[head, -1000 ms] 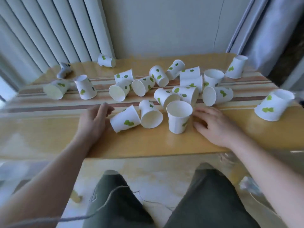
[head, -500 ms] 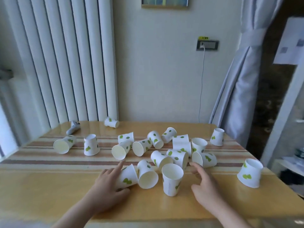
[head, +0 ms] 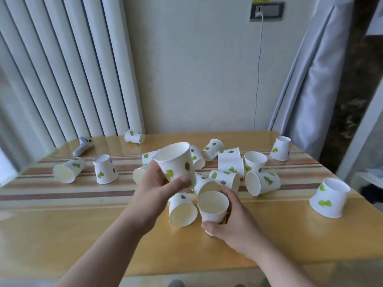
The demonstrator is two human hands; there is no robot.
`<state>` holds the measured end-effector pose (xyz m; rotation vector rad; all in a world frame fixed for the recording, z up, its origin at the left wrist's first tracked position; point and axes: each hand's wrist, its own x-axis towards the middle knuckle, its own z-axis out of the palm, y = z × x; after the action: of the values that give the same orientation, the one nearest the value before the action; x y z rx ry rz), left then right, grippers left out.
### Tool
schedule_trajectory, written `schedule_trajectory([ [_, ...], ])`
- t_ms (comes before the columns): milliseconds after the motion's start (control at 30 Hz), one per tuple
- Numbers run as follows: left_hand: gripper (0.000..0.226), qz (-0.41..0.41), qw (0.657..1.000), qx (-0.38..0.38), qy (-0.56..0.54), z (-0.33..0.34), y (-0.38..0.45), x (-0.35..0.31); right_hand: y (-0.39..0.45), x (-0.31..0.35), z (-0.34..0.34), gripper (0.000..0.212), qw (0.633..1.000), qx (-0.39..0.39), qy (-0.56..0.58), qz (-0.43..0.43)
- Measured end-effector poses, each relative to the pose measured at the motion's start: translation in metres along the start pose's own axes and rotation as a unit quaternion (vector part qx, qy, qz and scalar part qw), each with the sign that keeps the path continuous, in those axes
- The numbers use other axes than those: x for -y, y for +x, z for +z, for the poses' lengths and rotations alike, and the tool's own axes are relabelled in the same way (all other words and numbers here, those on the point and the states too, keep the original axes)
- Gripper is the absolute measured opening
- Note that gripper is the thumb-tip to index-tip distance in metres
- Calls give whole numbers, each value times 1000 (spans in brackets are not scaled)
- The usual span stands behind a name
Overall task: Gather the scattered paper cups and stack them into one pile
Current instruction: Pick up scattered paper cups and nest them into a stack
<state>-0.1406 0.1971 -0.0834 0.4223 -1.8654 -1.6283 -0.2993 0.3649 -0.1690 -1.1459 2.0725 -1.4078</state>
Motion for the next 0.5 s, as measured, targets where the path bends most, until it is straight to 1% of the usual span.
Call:
schedule_trajectory([
  [100,73,15,998,32,59,23,7,3,-1,-2,-1,72,1000,-3,-8,2],
  [167,69,30,987,52,149,33,3,8,-3,-2,-1,73,1000,-3,-7,5],
  [200,68,41,974,66,214,36,1,11,-4,-2,-1,74,1000,-4,-5,7],
  [233,70,59,953,75,287,38,0,16,-4,-2,-1,75,1000,-6,0,8],
  [267,78,76,931,82,348,39,0,19,-4,-2,0,75,1000,-8,3,7],
  [300,87,84,915,84,386,40,0,22,-4,-2,-1,75,1000,-12,6,6],
  [367,102,82,902,87,416,38,0,25,-4,-2,0,76,1000,-14,6,6],
  [467,127,76,891,131,428,24,1,29,-6,-2,-1,80,1000,-19,-1,1],
  [500,128,73,889,140,430,16,1,32,-6,-2,-1,83,1000,-20,-6,-3],
])
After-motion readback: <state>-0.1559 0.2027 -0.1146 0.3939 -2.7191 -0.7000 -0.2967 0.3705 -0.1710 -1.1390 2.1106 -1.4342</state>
